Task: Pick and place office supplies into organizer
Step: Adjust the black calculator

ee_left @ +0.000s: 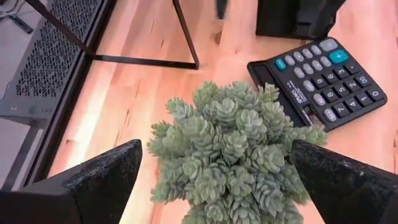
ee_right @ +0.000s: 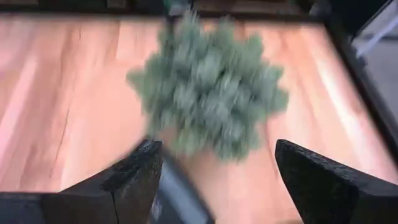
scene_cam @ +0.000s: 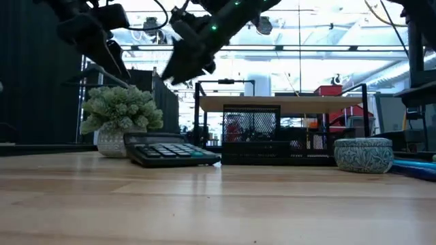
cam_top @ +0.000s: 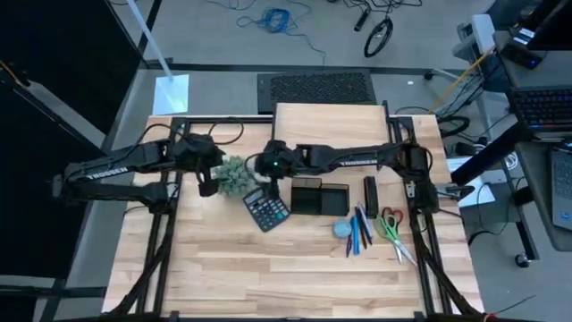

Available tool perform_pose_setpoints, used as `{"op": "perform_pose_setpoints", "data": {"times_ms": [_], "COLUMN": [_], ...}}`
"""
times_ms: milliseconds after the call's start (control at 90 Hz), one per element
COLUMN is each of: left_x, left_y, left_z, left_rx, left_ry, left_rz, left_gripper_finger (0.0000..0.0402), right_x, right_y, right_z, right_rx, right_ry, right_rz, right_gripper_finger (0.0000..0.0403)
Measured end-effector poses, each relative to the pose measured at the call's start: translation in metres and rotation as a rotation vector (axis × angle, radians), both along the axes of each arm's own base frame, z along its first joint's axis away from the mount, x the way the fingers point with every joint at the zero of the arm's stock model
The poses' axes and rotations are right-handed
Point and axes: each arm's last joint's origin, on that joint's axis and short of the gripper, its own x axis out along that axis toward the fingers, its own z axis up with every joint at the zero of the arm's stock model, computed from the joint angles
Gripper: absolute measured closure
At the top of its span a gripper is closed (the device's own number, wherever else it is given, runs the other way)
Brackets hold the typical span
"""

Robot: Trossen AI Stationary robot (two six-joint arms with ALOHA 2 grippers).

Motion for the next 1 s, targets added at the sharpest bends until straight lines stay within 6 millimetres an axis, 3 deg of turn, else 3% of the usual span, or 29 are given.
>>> {"op": "perform_pose_setpoints", "data": {"times_ms": [189,367,556,678,856,1000], "left_x": [0.001,0.001,0.001,0.001,0.001,0.002], "left_y": [0.000,0.000,0.000,0.000,-0.001,-0.003], "left_z": [0.001,0.001,0.001,0.000,0.000,0.000], "left_rx": [-0.002,-0.001,-0.009,-0.011,-0.041,-0.077], "left_ry": [-0.013,-0.020,-0.021,-0.018,-0.024,-0.034], "left_rz": [-0.004,-0.004,-0.003,-0.002,-0.029,-0.064], "left_gripper_finger": [0.0002,0.0002,0.0002,0.0002,0.0002,0.0002], "right_x": [-0.003,-0.001,0.006,0.011,0.013,0.013], "right_y": [0.024,0.049,0.067,0.067,0.051,0.043], "right_z": [-0.024,-0.041,-0.077,-0.083,-0.082,-0.098], "right_rx": [-0.036,-0.086,-0.146,-0.145,-0.087,-0.034], "right_ry": [0.104,0.074,0.123,0.096,0.082,0.129], "right_rz": [0.098,0.196,0.306,0.299,0.222,0.237], "right_gripper_finger": [0.0108,0.0108,0.0108,0.0108,0.0108,0.0108]}}
